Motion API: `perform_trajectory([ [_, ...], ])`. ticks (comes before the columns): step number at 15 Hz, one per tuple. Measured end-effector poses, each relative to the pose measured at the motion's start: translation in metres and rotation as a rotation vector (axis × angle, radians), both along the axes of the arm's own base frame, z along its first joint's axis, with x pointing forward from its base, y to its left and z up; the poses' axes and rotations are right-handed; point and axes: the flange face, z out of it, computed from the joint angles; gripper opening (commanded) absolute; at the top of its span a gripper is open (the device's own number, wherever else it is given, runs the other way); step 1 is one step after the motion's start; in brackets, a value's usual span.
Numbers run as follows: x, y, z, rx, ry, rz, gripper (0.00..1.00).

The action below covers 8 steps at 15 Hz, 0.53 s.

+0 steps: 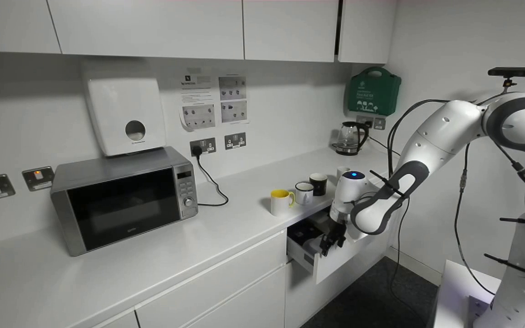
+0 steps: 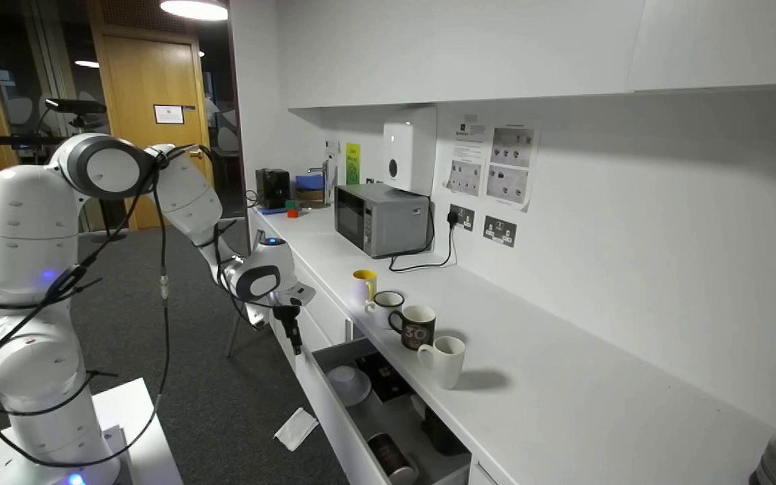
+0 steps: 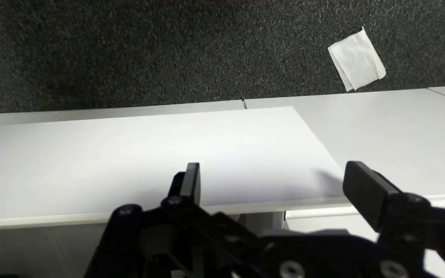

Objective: Close the open drawer

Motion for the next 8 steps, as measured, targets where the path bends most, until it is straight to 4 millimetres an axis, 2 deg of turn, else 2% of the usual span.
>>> perform_trajectory([
  [8,-0.002,0.001,-0.012,-0.006,0.026,0.008,1.0],
])
